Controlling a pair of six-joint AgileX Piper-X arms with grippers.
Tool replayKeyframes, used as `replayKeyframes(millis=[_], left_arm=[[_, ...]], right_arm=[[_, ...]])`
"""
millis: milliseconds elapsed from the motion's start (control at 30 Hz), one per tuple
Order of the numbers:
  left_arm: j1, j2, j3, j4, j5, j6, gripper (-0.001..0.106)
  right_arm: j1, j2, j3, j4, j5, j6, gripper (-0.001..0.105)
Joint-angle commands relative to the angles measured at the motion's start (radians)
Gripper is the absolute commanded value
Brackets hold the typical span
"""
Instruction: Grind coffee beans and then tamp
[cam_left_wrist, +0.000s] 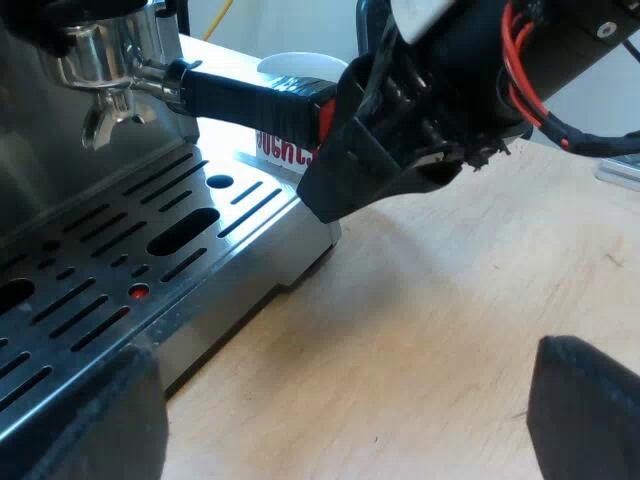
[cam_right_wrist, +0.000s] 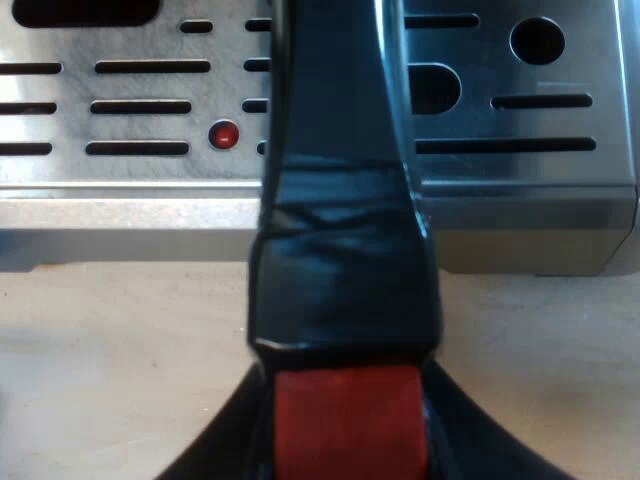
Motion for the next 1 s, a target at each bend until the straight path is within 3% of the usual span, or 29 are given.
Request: replayKeyframes(millis=[33, 167, 1000], left_arm=[[-0.005, -0.003, -0.008, -0.002, 0.016, 0.006, 0.087], [-0.005, -0.003, -0.008, -0.002, 0.016, 0.006, 0.087], [-0.005, -0.003, -0.008, -0.002, 0.016, 0.006, 0.087]], right_arm=[[0.035, -0.030, 0.001, 0.033, -0.009, -0.009, 0.000], [0.051, -0.039, 0.012, 0.043, 0.011, 0.024, 0.000], [0.157, -0.067, 0.012, 0.068, 0.121, 0.084, 0.000]])
